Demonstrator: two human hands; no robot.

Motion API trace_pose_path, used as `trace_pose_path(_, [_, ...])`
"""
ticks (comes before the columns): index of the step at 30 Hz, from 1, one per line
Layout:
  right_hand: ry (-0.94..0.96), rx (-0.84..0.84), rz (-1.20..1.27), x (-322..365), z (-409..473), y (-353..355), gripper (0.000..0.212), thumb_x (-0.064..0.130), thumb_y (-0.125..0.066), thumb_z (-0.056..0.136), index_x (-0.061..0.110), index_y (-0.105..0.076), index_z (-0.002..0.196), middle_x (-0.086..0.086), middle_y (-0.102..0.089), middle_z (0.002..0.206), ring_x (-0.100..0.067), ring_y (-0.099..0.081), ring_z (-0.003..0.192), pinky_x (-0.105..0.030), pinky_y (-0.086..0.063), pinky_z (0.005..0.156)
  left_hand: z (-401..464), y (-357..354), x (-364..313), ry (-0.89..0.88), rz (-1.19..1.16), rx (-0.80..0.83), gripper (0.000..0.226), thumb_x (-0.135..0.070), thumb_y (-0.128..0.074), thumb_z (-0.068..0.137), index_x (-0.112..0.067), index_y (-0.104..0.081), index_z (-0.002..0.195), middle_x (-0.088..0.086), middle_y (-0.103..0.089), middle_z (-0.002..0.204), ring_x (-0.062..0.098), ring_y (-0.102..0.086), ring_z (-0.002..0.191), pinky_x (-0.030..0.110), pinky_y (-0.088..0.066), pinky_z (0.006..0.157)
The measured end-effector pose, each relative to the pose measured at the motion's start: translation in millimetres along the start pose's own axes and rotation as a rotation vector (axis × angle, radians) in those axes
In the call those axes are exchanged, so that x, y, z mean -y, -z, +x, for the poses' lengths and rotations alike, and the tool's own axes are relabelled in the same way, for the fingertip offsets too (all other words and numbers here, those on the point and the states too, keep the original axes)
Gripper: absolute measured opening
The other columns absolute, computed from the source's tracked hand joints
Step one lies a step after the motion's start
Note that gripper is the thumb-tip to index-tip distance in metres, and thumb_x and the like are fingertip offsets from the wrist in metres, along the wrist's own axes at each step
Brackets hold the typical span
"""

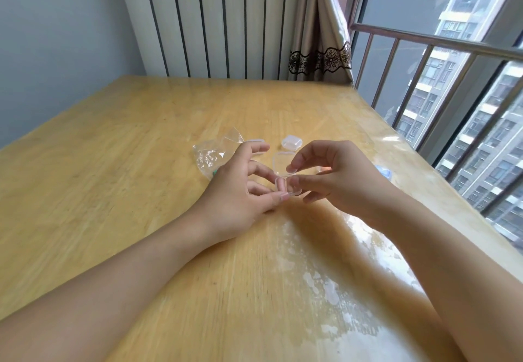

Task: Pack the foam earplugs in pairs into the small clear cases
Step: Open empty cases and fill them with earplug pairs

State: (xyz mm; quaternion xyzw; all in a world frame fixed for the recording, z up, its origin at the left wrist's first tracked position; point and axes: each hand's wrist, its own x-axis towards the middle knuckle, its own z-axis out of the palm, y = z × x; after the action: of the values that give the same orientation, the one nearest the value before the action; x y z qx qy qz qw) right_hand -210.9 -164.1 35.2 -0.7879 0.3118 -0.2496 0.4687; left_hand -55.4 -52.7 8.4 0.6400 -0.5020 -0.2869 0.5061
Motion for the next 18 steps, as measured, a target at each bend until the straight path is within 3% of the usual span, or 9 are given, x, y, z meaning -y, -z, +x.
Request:
trace_pose_path(2, [0.003,0.0,0.012,-0.2,-0.2,-0.6,0.018,0.0,-0.082,0.081,-0.002,-0.067,0.091,-0.01,-0.075,0.097,-0.03,-0.077,0.072,-0.032,-0.064,0.063,-0.4,-0.2,-1.1,0.028,-0.048,0.018,0.071,-0.006,-0.08,0.082,-0.028,-0.043,0.139,-0.001,-0.067,0.11,0.018,-0.077,0.079,0.025,-0.062,0.076])
trace_pose_path(7, [-0.04,0.012,0.126,-0.2,-0.3,1.7,0.015,-0.004,-0.076,0.085,-0.008,-0.062,0.09,-0.018,-0.075,0.103,-0.04,-0.076,0.081,-0.03,-0.063,0.063,1.4,1.6,-2.6,0.08,-0.145,0.017,0.046,-0.002,-0.078,0.082,-0.018,-0.062,0.122,0.003,-0.07,0.11,0.021,-0.077,0.075,0.035,-0.063,0.075])
trace_pose_path(12, [-0.129,0.065,0.278,5.4,-1.1,5.3,0.01,-0.005,-0.062,0.094,0.002,-0.058,0.1,-0.024,-0.074,0.108,-0.043,-0.076,0.087,-0.037,-0.065,0.069,3.5,4.8,0.6,0.069,-0.142,0.008,0.042,-0.006,-0.079,0.082,-0.018,-0.066,0.12,0.001,-0.073,0.114,0.024,-0.078,0.084,0.035,-0.06,0.09])
trace_pose_path(15, [-0.124,0.102,0.262,5.2,-1.1,6.9,0.024,-0.006,-0.063,0.093,0.007,-0.061,0.113,-0.02,-0.074,0.109,-0.039,-0.076,0.088,-0.044,-0.065,0.078,3.4,5.4,0.4,0.056,-0.147,0.003,0.04,-0.005,-0.079,0.082,-0.017,-0.067,0.118,0.001,-0.074,0.112,0.021,-0.078,0.083,0.029,-0.059,0.09])
trace_pose_path(18, [0.005,0.137,0.099,3.7,-3.0,5.7,0.044,-0.006,-0.078,0.081,0.017,-0.067,0.117,-0.005,-0.073,0.113,-0.03,-0.078,0.086,-0.047,-0.063,0.084,2.5,5.5,-2.0,0.025,-0.16,-0.011,0.035,-0.006,-0.08,0.081,-0.02,-0.071,0.112,-0.001,-0.077,0.105,0.018,-0.078,0.081,0.023,-0.058,0.088])
